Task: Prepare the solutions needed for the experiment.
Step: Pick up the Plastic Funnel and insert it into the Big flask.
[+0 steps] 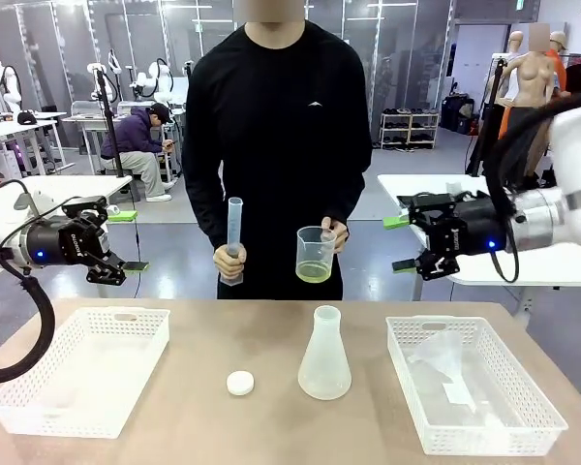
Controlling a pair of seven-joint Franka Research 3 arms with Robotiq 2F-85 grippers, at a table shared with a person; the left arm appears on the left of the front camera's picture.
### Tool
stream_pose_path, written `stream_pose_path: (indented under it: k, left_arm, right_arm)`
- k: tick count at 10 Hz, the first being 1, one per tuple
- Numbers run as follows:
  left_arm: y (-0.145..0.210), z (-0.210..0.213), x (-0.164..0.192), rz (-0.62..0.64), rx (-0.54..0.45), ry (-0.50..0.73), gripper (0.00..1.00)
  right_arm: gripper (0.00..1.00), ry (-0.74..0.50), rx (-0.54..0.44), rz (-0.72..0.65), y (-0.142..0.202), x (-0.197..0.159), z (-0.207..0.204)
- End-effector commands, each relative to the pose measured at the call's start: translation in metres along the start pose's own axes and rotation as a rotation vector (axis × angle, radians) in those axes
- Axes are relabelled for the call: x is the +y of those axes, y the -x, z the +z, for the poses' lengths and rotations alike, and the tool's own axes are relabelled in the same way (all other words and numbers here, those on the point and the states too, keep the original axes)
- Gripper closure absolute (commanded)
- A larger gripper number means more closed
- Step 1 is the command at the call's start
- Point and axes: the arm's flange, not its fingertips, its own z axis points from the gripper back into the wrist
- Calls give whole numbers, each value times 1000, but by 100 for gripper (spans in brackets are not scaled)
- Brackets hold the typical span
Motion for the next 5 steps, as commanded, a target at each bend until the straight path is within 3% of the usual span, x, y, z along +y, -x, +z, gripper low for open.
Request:
stream_pose_path:
  k: [1,3,5]
  left_arm:
    - [0,1,0,1,-1,1,0]
    - [0,1,0,1,-1,1,0]
    - [0,1,0,1,-1,1,0]
  right_arm:
    - [0,246,85,346,-9,21,-4]
    - [0,506,199,513,-15,23,4]
    - [0,598,247,565,-16,17,12]
